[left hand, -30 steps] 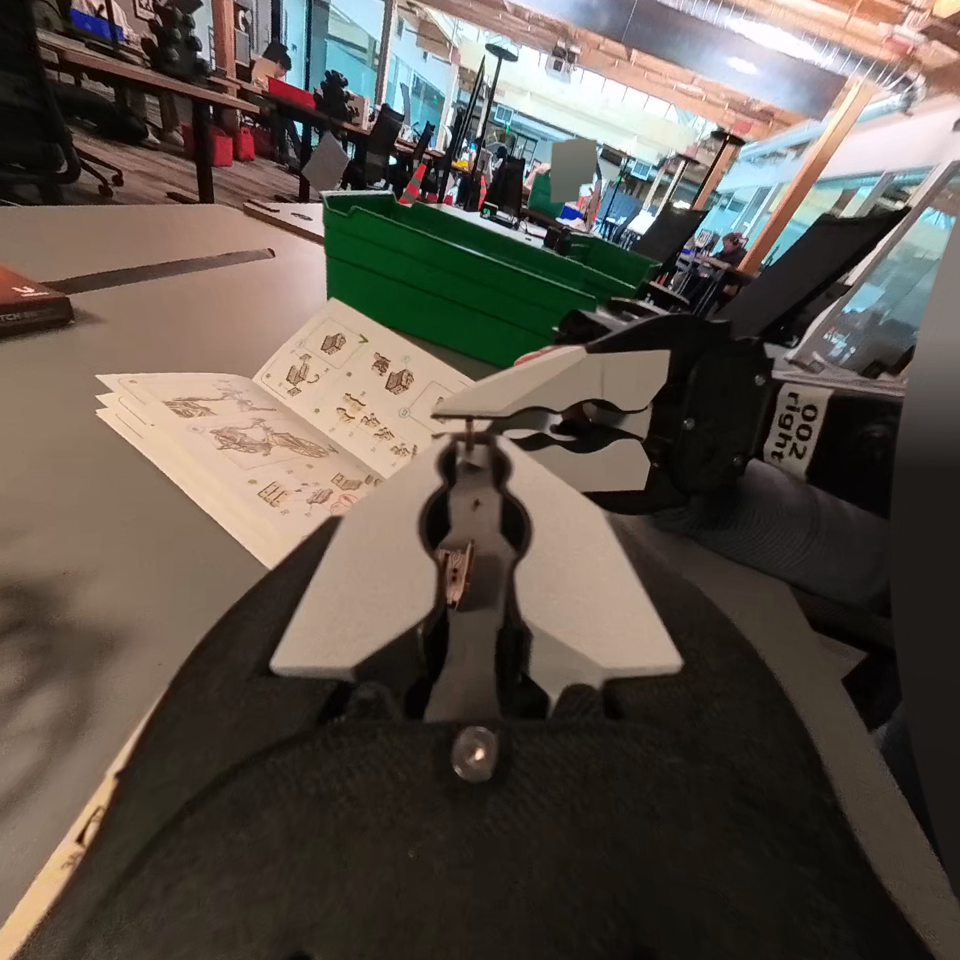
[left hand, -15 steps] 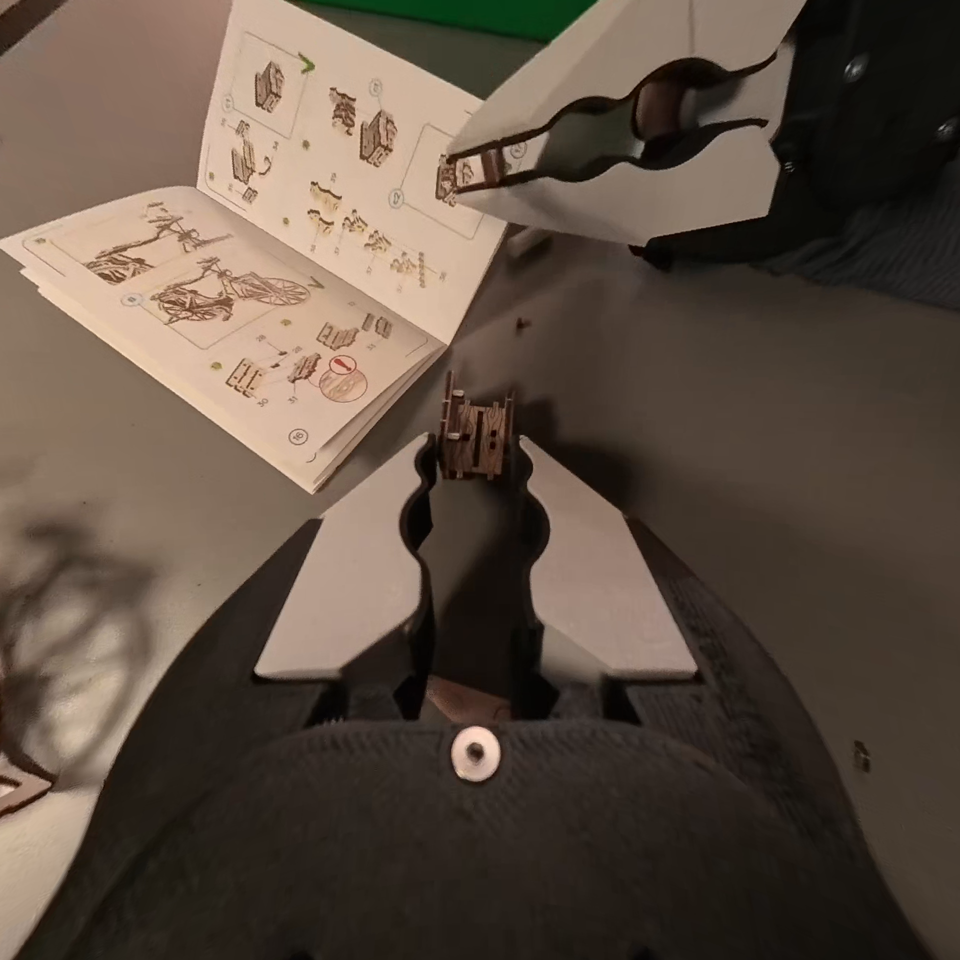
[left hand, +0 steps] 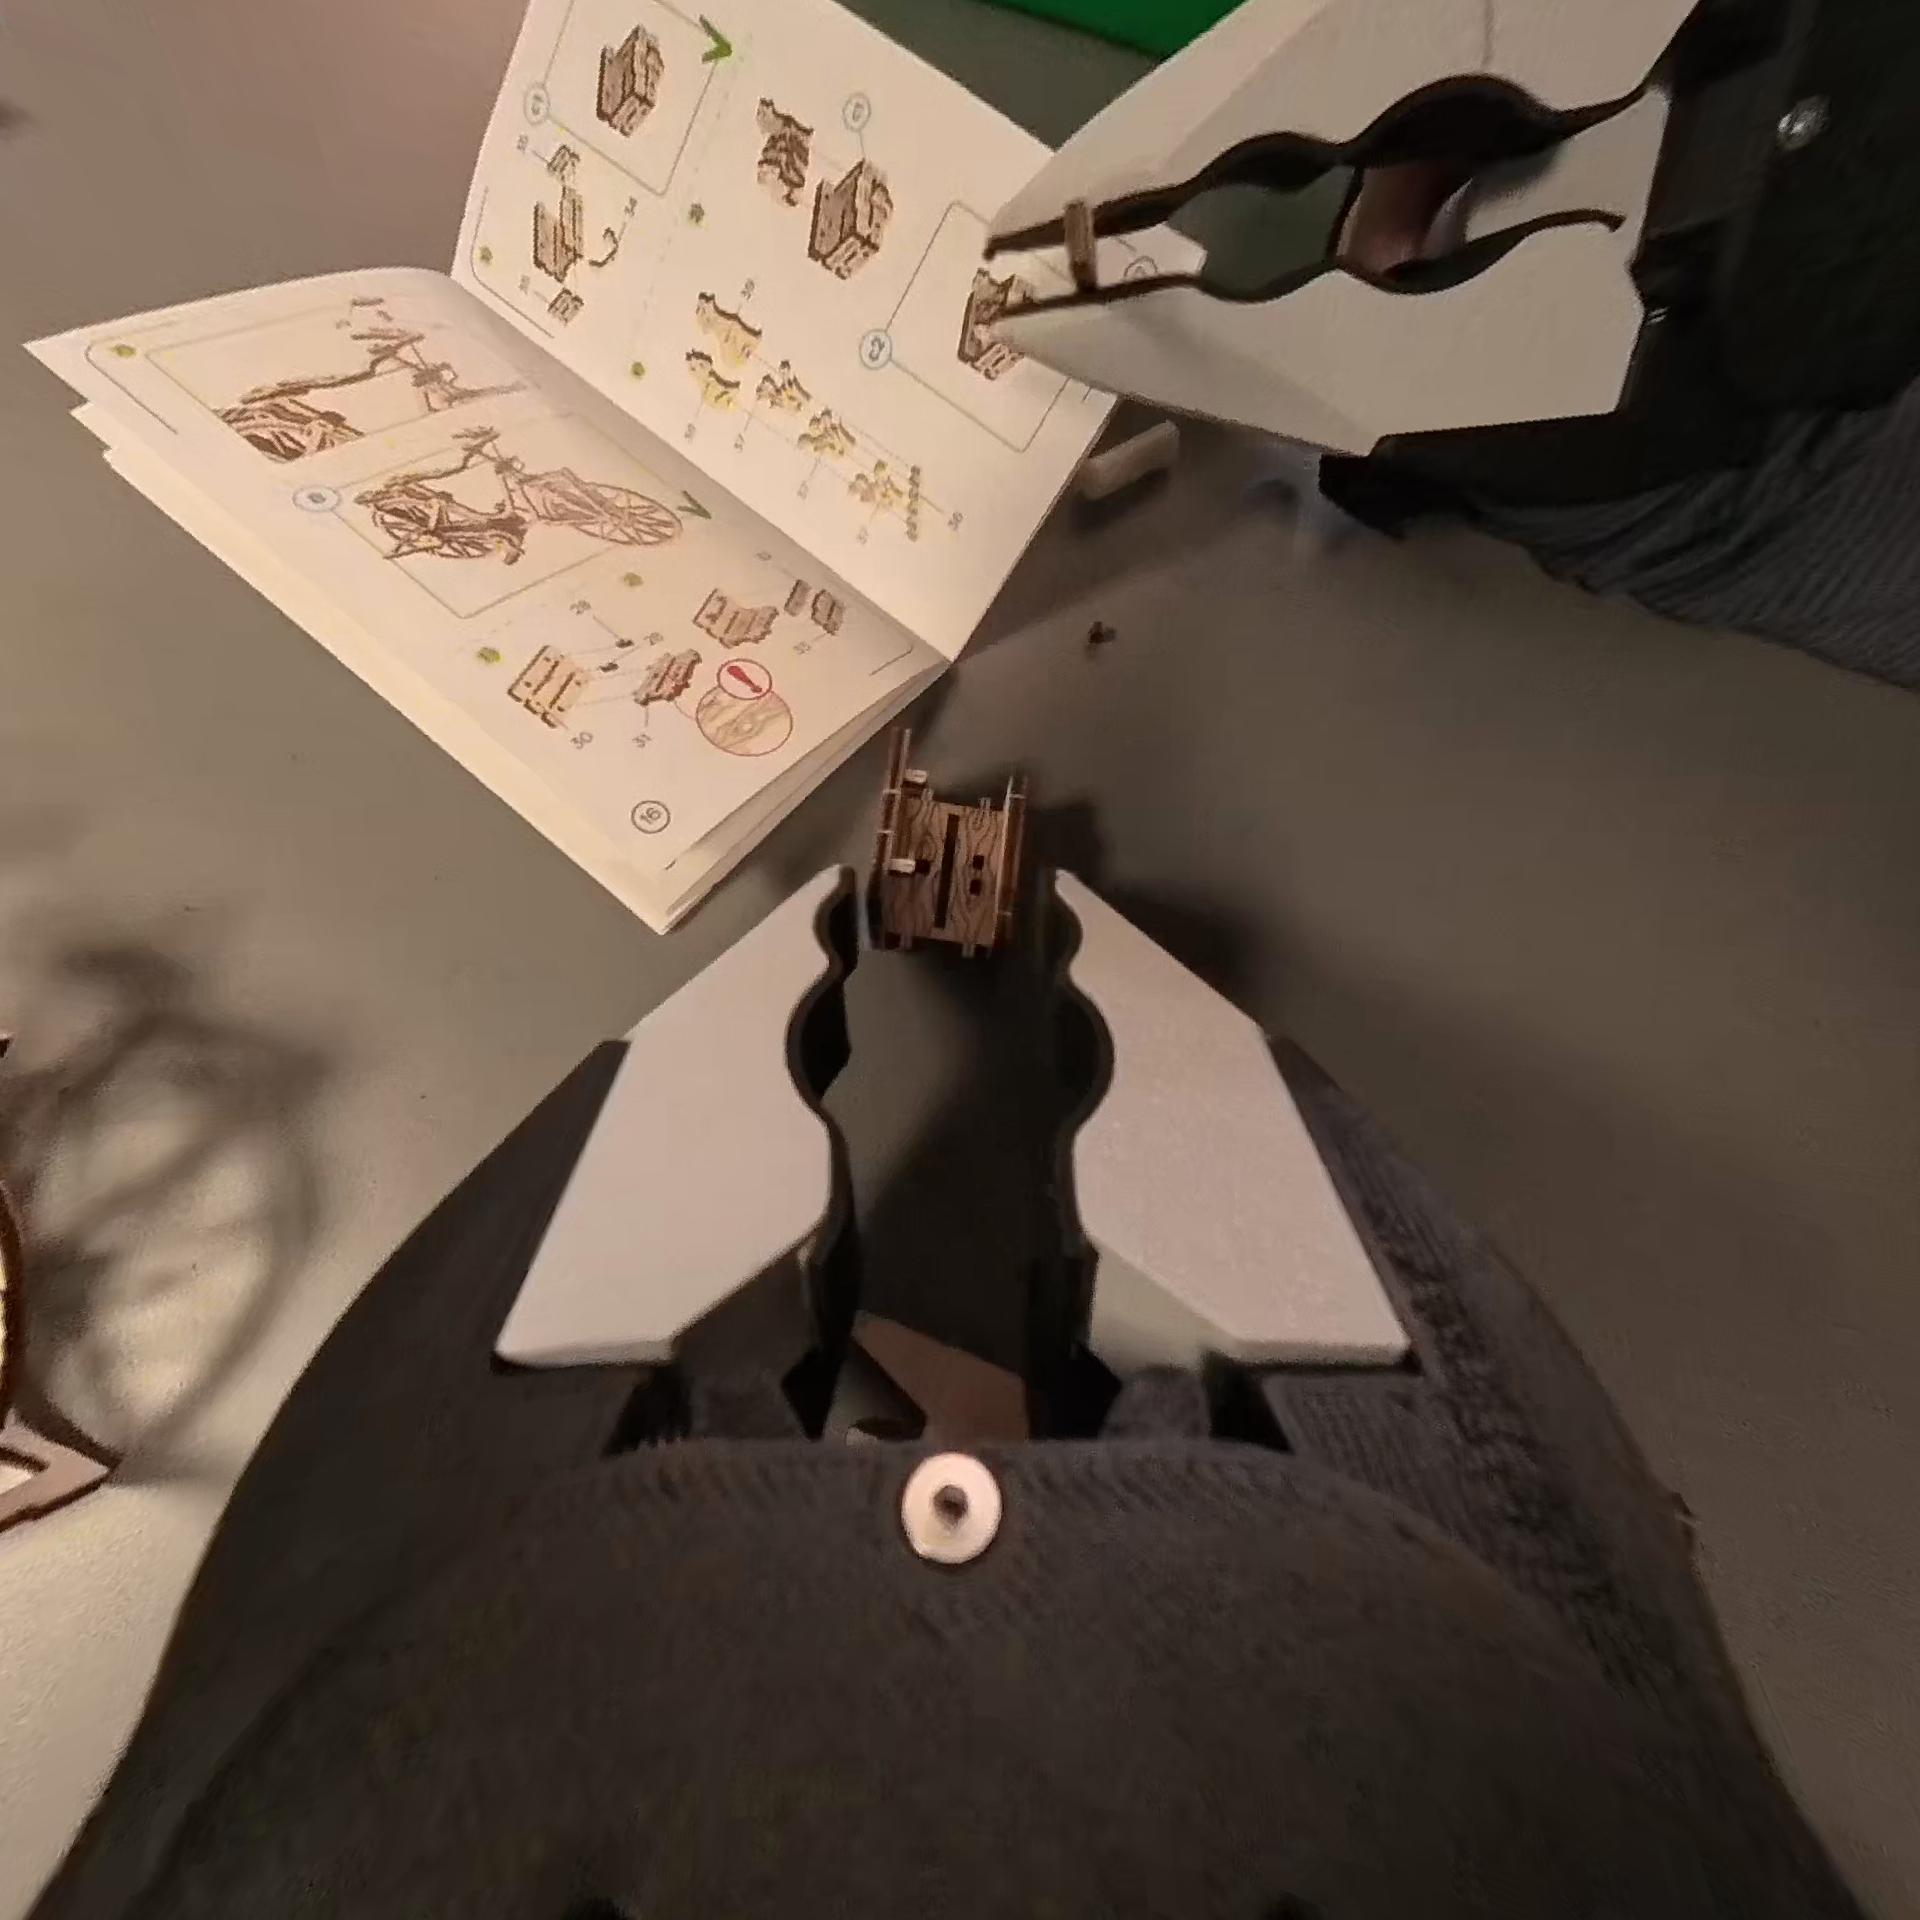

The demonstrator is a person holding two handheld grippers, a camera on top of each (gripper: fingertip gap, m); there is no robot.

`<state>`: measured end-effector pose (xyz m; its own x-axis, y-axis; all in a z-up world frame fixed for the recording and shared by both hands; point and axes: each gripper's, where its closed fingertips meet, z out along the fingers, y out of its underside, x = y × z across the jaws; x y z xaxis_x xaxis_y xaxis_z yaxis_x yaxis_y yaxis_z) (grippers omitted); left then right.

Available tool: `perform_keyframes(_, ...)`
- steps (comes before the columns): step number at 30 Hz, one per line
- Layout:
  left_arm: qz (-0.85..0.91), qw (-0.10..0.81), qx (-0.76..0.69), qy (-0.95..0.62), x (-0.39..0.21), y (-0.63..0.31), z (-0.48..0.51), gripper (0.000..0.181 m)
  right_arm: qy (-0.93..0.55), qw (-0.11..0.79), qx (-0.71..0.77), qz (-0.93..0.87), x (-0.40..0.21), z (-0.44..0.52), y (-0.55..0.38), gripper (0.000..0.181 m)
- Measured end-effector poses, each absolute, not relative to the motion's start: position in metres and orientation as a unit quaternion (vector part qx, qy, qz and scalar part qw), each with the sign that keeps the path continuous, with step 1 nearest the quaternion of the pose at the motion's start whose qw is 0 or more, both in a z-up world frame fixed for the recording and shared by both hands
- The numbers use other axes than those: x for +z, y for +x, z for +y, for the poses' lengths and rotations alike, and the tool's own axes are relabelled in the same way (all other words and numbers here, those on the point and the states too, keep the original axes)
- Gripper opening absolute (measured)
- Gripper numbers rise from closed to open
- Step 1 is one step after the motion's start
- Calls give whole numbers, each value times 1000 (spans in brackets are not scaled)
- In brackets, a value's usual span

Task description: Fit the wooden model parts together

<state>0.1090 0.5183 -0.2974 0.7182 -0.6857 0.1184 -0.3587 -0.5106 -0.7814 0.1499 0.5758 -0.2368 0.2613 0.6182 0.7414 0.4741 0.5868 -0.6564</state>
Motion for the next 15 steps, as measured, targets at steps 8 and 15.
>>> perform_keyframes(8, 300, 403, -206, -840, -284, 96, 519, 42, -450, 653, 73, -604, -236, 574, 147, 5)
perform_keyframes(15, 329, 354, -180, -857, -301, 95, 524, 18, -454, 650, 85, -603, -237, 574, 147, 5)
